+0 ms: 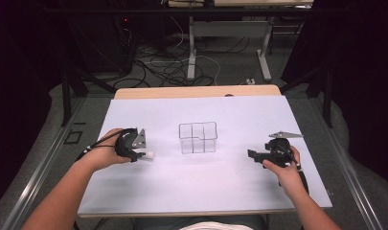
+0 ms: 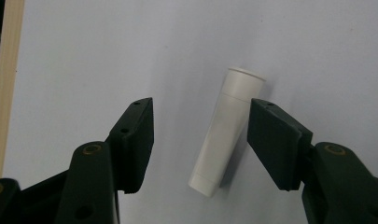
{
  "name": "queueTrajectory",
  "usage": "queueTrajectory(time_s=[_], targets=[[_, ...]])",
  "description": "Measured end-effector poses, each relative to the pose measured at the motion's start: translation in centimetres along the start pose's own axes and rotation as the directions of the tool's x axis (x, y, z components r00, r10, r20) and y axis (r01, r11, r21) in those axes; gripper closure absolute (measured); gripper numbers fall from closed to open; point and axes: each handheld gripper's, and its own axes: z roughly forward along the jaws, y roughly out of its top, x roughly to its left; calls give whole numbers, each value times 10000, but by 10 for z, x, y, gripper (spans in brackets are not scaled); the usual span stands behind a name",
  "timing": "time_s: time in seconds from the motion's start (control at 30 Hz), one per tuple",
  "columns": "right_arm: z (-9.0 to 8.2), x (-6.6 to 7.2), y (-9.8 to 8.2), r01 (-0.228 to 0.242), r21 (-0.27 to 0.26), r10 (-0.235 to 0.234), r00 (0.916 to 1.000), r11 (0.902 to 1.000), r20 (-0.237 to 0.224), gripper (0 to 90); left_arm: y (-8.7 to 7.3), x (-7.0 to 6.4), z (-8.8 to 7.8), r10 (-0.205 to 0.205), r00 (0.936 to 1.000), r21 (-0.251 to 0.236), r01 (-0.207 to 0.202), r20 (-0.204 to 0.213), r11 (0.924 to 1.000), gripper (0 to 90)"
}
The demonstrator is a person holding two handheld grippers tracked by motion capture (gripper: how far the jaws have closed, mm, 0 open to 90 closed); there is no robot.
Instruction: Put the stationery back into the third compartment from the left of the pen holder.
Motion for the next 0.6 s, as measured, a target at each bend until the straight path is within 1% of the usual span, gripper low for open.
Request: queueTrajectory(time_s=[0.03,0.1,0.13,0.17,0.2,0.23,0.3,0.33,0.37,0.4,0.43,0.47,0.5,0.53,0.57,0.6], targets=[[0,0,0,34,-9,-34,10000,10000,25,155,1,-1,0,-14,10000,117,14,-15,9999,416],[1,0,0,97,-6,-97,9999,10000,80,151,2,-1,1,127,9999,233,-129,81,9996,419],[1,1,-1,249,73,-250,9996,9997,95,146,2,-2,2,141,9998,233,-144,119,9996,422],[1,1,-1,249,73,-250,9996,9997,95,146,3,-3,3,189,9997,274,-194,152,9994,422],[3,2,-2,461,171,-464,9988,9988,163,141,4,-3,4,230,9996,338,-236,174,9991,426],[3,2,-2,548,205,-551,9983,9983,187,139,4,-3,6,275,9993,417,-285,251,9987,431],[4,3,-2,603,236,-608,9980,9979,195,131,4,-4,7,309,9991,448,-322,296,9985,441],[4,3,-3,640,231,-645,9977,9977,213,112,4,-4,8,301,9990,443,-315,319,9985,452],[4,3,-3,668,239,-673,9976,9975,179,107,5,-6,11,379,9985,550,-401,402,9977,458],[4,3,-3,668,239,-673,9976,9975,179,107,5,-6,11,379,9985,550,-401,402,9977,462],[5,4,-3,766,285,-771,9968,9967,187,91,6,-7,13,544,9975,645,-573,460,9963,465],[5,3,-3,826,320,-833,9963,9961,212,76,6,-7,13,544,9975,645,-573,460,9963,469],[6,4,-4,815,329,-822,9964,9961,211,54,6,-7,14,591,9968,718,-629,544,9954,475],[6,3,-4,931,357,-940,9953,9950,233,26,6,-8,15,648,9962,766,-692,581,9947,479],[6,3,-4,931,357,-940,9953,9950,233,26,7,-8,16,670,9961,781,-715,578,9944,479],[7,4,-5,1039,414,-1050,9942,9937,233,0,7,-9,17,671,9959,827,-719,600,9940,489]])
